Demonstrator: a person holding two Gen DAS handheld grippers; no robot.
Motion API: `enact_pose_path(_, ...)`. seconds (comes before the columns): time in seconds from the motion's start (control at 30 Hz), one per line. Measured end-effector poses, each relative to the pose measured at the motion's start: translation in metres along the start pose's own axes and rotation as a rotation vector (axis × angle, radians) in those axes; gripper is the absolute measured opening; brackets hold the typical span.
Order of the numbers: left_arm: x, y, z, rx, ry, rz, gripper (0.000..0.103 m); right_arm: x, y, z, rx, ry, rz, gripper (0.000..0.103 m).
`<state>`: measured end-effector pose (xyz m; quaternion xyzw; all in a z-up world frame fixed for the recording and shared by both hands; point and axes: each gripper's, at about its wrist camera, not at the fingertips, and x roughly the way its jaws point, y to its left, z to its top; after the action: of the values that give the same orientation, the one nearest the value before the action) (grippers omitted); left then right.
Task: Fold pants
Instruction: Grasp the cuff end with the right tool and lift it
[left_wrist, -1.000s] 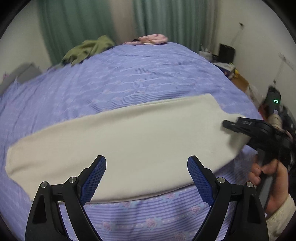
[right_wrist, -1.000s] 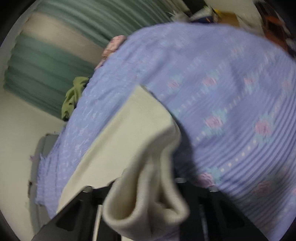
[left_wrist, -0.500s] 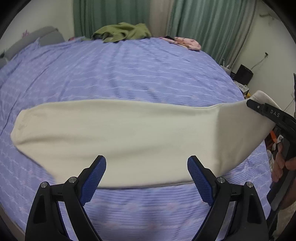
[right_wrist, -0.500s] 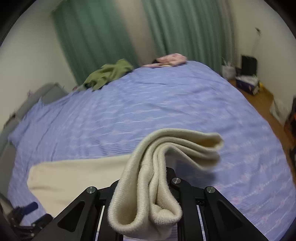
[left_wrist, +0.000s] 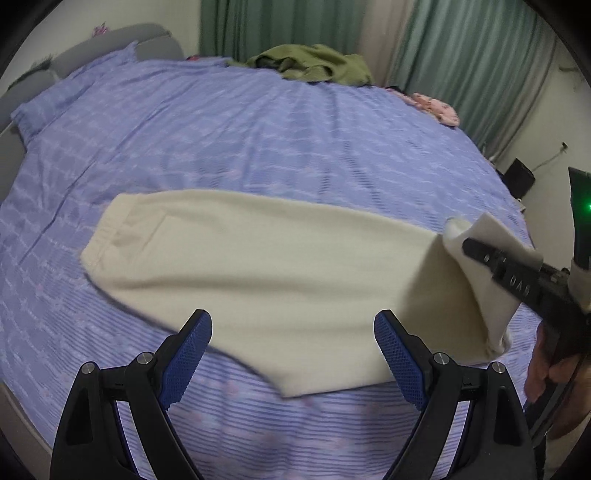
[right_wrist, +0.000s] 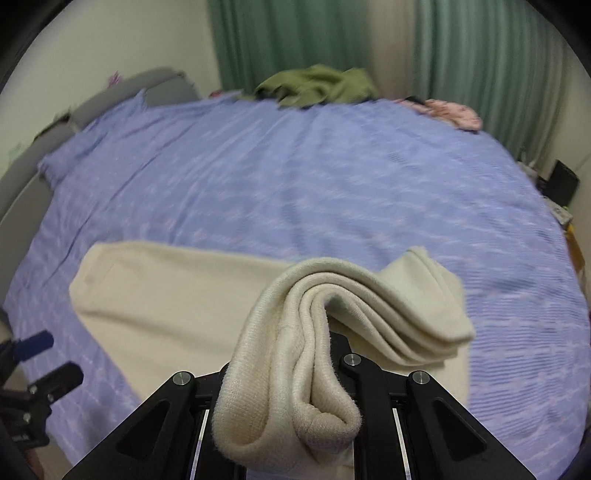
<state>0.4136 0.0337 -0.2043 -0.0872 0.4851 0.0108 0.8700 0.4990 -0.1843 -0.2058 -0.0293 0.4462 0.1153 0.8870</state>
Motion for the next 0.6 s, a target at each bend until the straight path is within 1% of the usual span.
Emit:
enact_pose_path(0.1,0.010,0.028,0.000,-0.017,0.025,0.005,0.090,0.024,0.040,-0.005,-0.046,0.049,0.010,0.015)
enact_pose_path(0.23,0.019,0.056,-0.001,-0.019,0.040,0.018,0.090,0.062,0.076,-0.018,-0.071,0.145,-0.021,0.015)
enact_pose_path(0.33,0.024,0.072,-0.002,-0.031,0.051,0.026,0.090,0.080,0.088,-0.028,-0.064,0.194,-0.031,0.015)
enact_pose_path(0.43,0.028,0.083,-0.005,-0.051,0.064,0.028,0.090,0.090,0.100,-0.038,-0.088,0.239,-0.058,0.016)
enact_pose_path(0.57,0.034,0.088,-0.008,-0.061,0.080,0.031,0.090,0.093,0.111,-0.048,-0.114,0.267,-0.063,0.017)
enact_pose_path(0.6,0.035,0.088,-0.008,-0.056,0.083,0.037,0.090,0.094,0.113,-0.049,-0.118,0.268,-0.059,0.020)
